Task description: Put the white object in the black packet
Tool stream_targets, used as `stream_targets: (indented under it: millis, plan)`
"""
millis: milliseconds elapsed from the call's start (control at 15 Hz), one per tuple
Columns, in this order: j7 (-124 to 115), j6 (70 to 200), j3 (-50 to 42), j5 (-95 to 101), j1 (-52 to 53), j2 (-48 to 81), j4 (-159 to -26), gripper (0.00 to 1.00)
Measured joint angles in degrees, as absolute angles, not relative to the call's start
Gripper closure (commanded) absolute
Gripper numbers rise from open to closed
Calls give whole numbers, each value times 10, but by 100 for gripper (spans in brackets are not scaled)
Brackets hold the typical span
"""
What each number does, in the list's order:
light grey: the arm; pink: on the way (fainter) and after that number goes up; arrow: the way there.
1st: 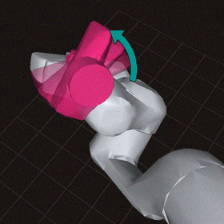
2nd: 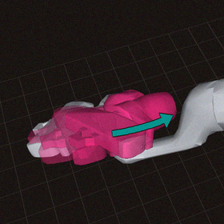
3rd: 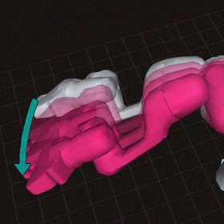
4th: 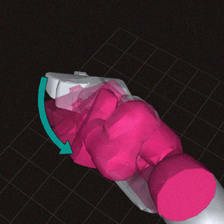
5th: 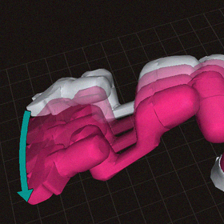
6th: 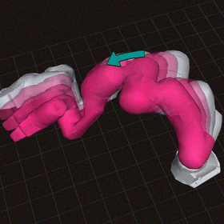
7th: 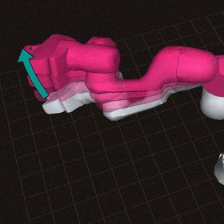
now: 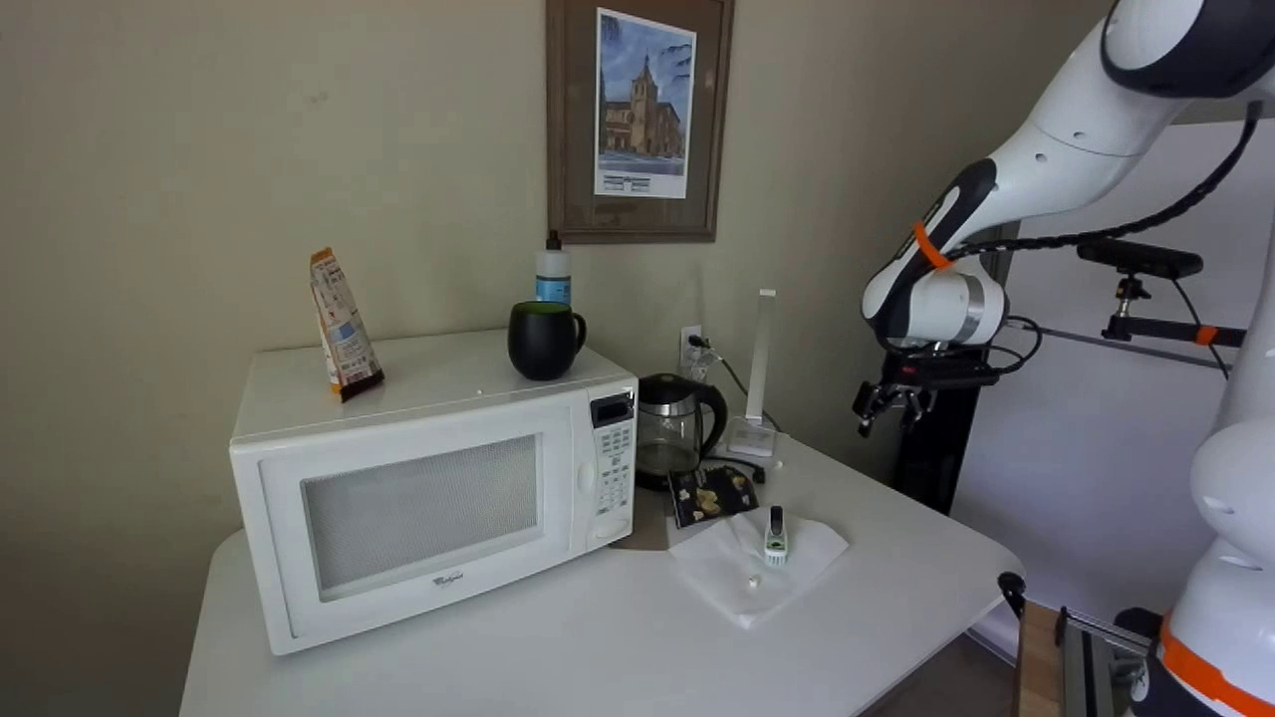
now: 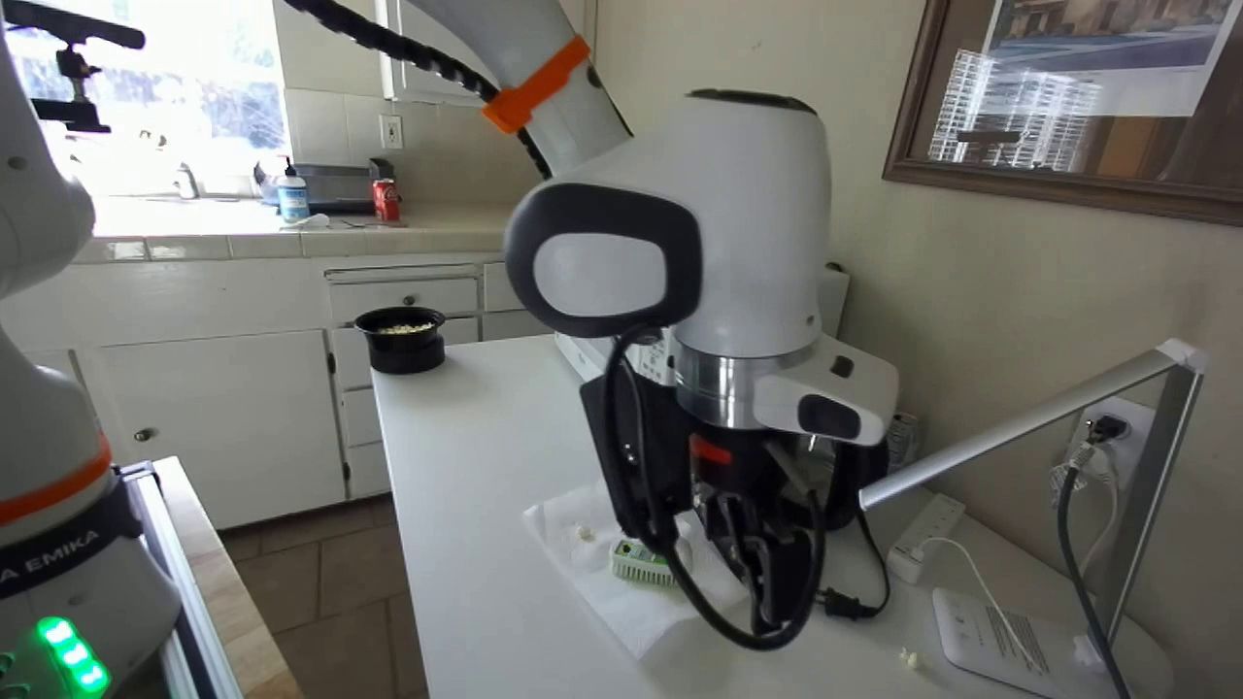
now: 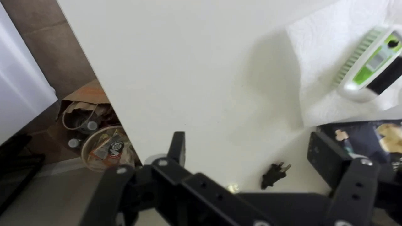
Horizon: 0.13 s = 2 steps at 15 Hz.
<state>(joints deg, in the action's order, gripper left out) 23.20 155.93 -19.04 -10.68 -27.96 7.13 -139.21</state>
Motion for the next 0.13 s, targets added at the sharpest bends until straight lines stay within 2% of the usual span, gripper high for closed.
stream_targets:
  millis: [133]
  plan:
    - [238,1560,-192,-107,-280,46,-1411,0]
